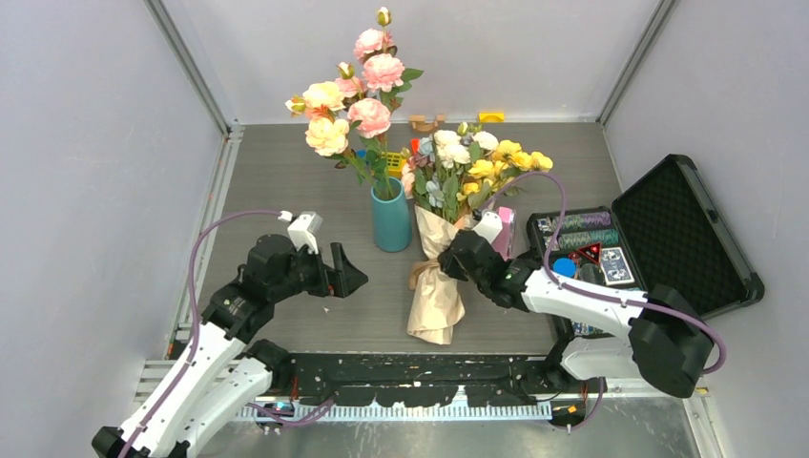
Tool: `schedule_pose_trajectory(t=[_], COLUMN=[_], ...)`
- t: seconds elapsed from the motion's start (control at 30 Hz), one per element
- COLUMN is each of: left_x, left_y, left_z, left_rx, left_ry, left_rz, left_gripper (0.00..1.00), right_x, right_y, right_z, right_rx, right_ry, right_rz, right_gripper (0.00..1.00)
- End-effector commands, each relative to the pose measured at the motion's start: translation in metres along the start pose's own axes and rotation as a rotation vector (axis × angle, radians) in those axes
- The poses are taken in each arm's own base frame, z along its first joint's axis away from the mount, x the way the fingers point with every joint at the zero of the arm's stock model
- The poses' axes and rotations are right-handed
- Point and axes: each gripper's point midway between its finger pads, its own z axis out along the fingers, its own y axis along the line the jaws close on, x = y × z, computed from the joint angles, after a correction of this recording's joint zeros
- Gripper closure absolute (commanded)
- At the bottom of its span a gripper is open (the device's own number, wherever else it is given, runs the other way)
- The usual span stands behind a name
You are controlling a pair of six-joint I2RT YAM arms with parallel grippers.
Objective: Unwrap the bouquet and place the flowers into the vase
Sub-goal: Place the fake flower at the center of the board.
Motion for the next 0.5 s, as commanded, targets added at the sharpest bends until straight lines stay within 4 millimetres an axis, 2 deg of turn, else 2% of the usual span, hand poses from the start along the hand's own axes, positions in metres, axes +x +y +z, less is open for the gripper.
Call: schedule_pose_trajectory(t=[0.0, 0.1, 0.2, 0.27, 0.47], left_x=[-0.008, -0.003, 0.000, 0.003, 0.012], left_y=[-0.011, -0.014, -0.021, -0.024, -0.027], left_z=[0.002, 0.005, 0.005, 0.005, 0.011], left_rx=[0.049, 0.067, 0.094, 0.110, 0.140], left_ry=[-0.051, -0.038, -0.025, -0.022, -0.033], left_rz=[-0.006, -0.005, 0.003, 0.007, -0.038], left_gripper=[0.08, 0.08, 0.08, 0.08, 0.08], right_x=[-0.029, -0.024, -0.027, -0.029, -0.028], right_y=[0.026, 0.022, 0.026, 0.028, 0.023], right_z=[0.004, 0.009, 0.006, 0.002, -0.016], right_rx=[-0.068, -0.050, -0.067, -0.078, -0.073], right_ry=[-0.121, -0.097, -0.094, -0.096, -0.048], right_rz=[0.084, 0.079, 0.071, 0.061, -0.001], right_gripper=[1.00, 0.96, 0.71, 0.60, 0.41])
